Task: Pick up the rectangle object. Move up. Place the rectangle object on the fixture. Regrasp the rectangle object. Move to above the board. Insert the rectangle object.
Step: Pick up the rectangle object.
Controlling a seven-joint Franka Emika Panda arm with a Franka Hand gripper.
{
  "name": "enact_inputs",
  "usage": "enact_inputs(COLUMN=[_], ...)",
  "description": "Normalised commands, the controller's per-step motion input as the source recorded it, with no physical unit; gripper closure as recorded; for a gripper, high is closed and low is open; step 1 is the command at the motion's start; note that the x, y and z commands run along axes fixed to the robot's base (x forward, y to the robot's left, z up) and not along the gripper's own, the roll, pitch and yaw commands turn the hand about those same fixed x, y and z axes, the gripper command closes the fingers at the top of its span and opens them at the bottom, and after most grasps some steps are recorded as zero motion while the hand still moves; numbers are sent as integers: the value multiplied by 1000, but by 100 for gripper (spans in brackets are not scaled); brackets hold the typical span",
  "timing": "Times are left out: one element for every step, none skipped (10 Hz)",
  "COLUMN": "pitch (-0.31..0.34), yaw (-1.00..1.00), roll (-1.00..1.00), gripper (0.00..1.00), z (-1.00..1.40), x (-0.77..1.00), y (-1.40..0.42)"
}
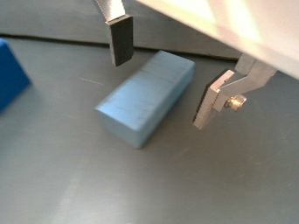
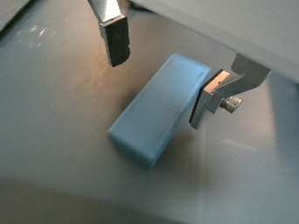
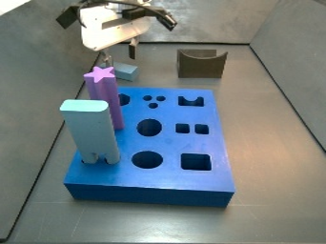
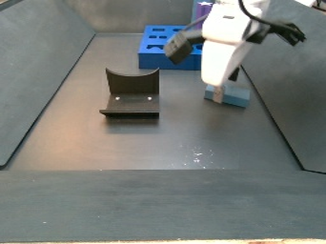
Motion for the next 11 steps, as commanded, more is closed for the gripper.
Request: enact_inputs(pitch=[0, -63, 0, 0, 0, -14, 0, 0, 0, 0, 0], yaw=[0, 420, 503, 0, 0, 0, 0, 0, 0, 0, 0], roll=[-51, -280, -231, -9, -311, -420, -74, 0, 157, 0, -29], gripper=[0, 0, 0, 0, 0, 0, 0, 0, 0, 0, 0], z=[-26, -354, -434, 0, -51, -14, 0, -17, -91, 0, 0], x=[0, -211, -60, 0, 0, 0, 0, 0, 0, 29, 0], y=[0, -334, -320, 0, 231, 283, 0, -103, -343, -17, 51])
